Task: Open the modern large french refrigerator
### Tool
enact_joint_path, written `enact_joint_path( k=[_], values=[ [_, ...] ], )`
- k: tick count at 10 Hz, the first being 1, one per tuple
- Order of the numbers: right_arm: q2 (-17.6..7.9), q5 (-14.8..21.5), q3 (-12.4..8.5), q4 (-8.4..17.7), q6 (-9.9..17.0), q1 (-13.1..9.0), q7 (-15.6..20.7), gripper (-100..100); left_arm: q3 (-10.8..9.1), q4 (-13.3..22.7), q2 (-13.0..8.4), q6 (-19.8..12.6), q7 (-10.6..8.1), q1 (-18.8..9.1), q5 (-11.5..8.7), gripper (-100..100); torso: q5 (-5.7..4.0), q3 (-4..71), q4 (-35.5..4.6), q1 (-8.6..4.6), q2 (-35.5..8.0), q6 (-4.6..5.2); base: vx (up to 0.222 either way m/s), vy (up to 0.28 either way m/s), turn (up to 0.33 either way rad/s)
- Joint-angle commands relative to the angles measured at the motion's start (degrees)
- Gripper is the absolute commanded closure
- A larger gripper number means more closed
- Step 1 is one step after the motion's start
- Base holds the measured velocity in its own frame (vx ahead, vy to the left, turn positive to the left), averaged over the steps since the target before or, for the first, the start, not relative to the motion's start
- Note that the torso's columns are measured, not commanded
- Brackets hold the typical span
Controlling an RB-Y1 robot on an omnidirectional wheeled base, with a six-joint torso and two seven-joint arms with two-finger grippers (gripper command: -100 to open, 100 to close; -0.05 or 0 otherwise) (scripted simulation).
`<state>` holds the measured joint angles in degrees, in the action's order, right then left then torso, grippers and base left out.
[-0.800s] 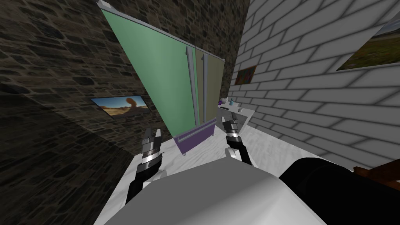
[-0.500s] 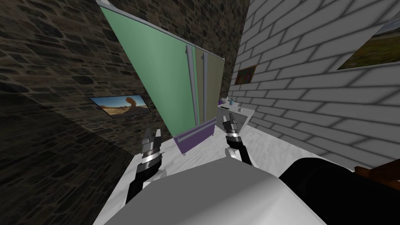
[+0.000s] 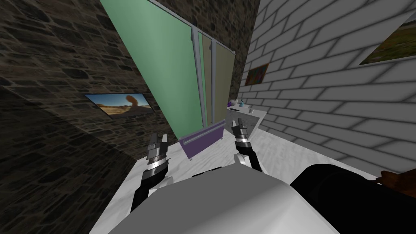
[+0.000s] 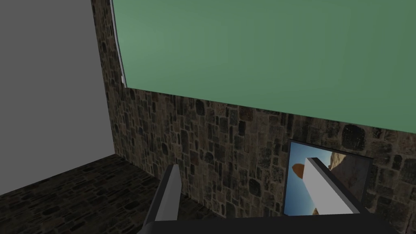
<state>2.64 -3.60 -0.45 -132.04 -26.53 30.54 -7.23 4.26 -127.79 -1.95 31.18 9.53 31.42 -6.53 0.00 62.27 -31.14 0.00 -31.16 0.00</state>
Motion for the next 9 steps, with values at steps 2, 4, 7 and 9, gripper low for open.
enact_joint_path(
  k=[2,4,7,9],
  values=[
    [0.0,0.0,0.0,0.0,0.0,0.0,0.0,0,-0.23,1.68,-2.07,0.56,-0.17,-0.49,-0.09,-100,0.0,16.92,-8.46,0.0,-8.46,0.0,0.01,-0.006,0.0],
    [0.0,0.0,0.0,0.03,0.01,0.01,0.0,0,-0.55,4.05,-3.62,1.36,-0.41,-1.17,-0.23,-100,-0.01,22.04,-10.88,-0.03,-10.84,0.0,0.036,-0.019,0.001],
    [0.0,0.0,0.0,0.03,0.01,0.01,0.0,0,-1.24,8.99,-5.1,3.09,-0.9,-2.61,-0.52,-100,0.0,22.31,-11.13,-0.02,-11.09,0.01,0.047,-0.025,0.0],
    [0.0,0.0,0.0,0.03,0.01,0.01,0.0,0,-1.79,12.7,-5.69,4.52,-1.3,-3.76,-0.77,-100,0.0,22.3,-11.14,-0.01,-11.12,0.0,0.055,-0.033,0.002]
  ],
)
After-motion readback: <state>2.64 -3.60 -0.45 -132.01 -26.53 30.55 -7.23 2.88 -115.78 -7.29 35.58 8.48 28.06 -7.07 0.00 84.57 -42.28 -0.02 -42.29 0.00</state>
